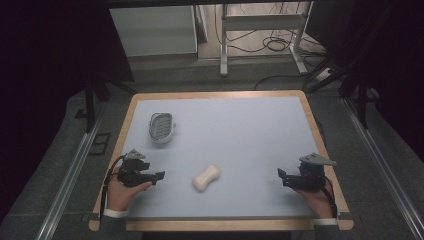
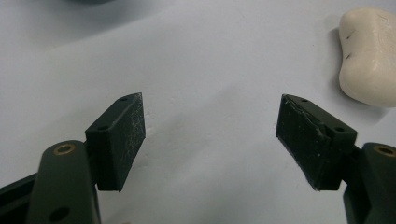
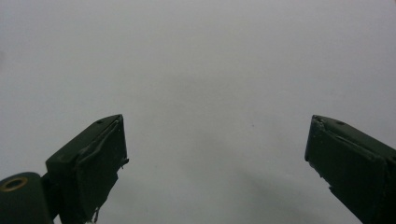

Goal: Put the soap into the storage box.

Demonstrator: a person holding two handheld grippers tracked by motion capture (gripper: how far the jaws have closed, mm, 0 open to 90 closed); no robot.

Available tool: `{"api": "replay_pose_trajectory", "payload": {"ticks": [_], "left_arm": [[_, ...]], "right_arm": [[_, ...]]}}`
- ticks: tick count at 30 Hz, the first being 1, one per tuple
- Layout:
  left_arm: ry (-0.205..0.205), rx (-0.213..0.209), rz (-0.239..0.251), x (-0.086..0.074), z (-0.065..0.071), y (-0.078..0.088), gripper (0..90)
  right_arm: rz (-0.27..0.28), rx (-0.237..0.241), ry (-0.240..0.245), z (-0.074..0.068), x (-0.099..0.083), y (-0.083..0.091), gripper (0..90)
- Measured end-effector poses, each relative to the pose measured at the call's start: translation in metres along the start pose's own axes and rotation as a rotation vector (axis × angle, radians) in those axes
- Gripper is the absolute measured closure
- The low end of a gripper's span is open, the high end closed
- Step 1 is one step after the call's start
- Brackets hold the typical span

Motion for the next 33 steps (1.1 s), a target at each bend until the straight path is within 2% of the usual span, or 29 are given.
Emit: {"api": "replay_pose_trajectory", "payload": {"ticks": [8,18,27,33], "left_arm": [[-0.006,0.004,0.026,0.001,0.002,0.010,24.8],[-0.018,-0.008,0.001,0.009,0.009,0.011,26.1],[-0.061,0.003,-0.037,0.024,0.012,0.024,26.1],[-0.073,-0.006,-0.034,0.033,0.016,0.025,26.0]], "right_arm": [[-0.011,0.010,0.017,-0.004,0.000,0.001,5.2],[-0.009,0.009,-0.003,0.005,-0.001,0.004,5.3],[0.005,0.005,-0.010,0.008,0.000,0.008,5.5],[0.005,0.010,-0.015,0.010,0.000,0.009,5.6]]}}
Point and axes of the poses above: each handheld gripper's, and its own axes: y roughly backward along the jaws, x roughly out of its top, z roughly to its right, the point moved 2 cm from there along -y, roughly forward along the jaws, and after that the axes turned 2 degrees about -y, right-handed, at the moved point
